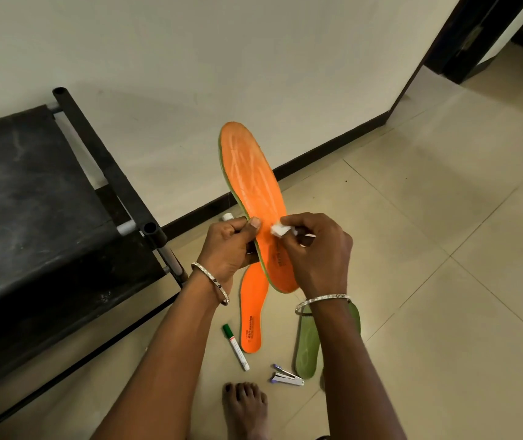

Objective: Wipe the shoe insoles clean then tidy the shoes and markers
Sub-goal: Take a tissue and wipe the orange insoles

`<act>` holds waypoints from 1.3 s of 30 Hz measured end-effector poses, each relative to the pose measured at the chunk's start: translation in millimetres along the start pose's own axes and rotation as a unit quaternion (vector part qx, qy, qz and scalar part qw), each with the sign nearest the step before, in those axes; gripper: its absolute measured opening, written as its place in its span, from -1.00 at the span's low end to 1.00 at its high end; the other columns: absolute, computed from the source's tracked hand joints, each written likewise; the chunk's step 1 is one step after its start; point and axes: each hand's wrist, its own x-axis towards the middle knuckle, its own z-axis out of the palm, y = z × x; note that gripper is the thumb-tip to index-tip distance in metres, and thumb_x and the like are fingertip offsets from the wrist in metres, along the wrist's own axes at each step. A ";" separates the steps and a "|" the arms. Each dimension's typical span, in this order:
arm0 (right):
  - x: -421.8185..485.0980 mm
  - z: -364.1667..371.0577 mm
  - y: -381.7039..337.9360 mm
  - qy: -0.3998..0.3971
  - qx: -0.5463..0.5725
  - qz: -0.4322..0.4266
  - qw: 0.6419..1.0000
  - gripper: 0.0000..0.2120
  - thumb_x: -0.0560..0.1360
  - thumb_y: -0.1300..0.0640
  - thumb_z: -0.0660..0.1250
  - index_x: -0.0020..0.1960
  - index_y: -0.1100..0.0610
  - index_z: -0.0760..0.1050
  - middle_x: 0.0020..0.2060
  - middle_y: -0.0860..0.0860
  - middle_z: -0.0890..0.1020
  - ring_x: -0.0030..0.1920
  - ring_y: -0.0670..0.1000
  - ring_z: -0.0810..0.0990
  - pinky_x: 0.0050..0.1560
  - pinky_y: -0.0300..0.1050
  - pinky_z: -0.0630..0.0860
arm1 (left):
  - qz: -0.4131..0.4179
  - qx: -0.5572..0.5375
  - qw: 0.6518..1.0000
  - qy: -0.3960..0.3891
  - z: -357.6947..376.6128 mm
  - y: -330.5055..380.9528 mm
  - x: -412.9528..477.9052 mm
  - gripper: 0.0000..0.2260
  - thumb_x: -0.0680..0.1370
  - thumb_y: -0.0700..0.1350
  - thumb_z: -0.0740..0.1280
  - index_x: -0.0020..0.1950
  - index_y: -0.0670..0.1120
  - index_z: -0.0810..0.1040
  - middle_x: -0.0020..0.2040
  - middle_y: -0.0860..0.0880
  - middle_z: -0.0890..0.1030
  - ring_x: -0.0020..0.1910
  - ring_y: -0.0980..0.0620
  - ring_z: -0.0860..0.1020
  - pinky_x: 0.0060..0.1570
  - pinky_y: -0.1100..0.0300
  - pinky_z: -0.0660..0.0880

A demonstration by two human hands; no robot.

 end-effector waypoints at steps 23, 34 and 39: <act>2.9 -21.4 -12.6 -0.389 0.064 0.014 0.919 -0.85 0.40 0.21 0.55 -0.04 0.05 0.74 -0.17 -0.12 0.73 -0.15 -0.16 0.66 -0.09 -0.34 0.56 | -0.125 -0.272 0.948 -0.112 -15.2 11.2 1.6 -0.17 0.52 0.47 -0.03 0.33 -0.20 0.51 0.12 -0.18 0.66 0.12 -0.12 0.66 0.17 -0.06 0.56; -0.4 -2.5 -19.0 -0.113 0.047 -0.060 0.991 -0.86 0.38 0.17 0.56 -0.06 0.05 0.74 -0.17 -0.05 0.72 -0.14 -0.09 0.67 -0.08 -0.07 0.64 | -0.125 -0.252 0.953 -0.114 -4.9 4.4 -0.8 -0.29 0.56 0.40 0.04 0.06 -0.14 0.72 0.06 -0.18 0.69 0.03 -0.14 0.68 0.17 -0.07 0.56; 6.4 -22.6 -20.9 -0.351 0.060 -0.022 0.934 -0.82 0.37 0.18 0.57 -0.03 0.04 0.74 -0.12 -0.10 0.73 -0.11 -0.13 0.67 -0.04 -0.22 0.60 | -0.132 -0.282 0.936 -0.162 -13.8 8.1 0.6 -0.16 0.50 0.49 -0.04 0.21 -0.21 0.57 0.11 -0.21 0.67 0.06 -0.15 0.67 0.12 -0.10 0.60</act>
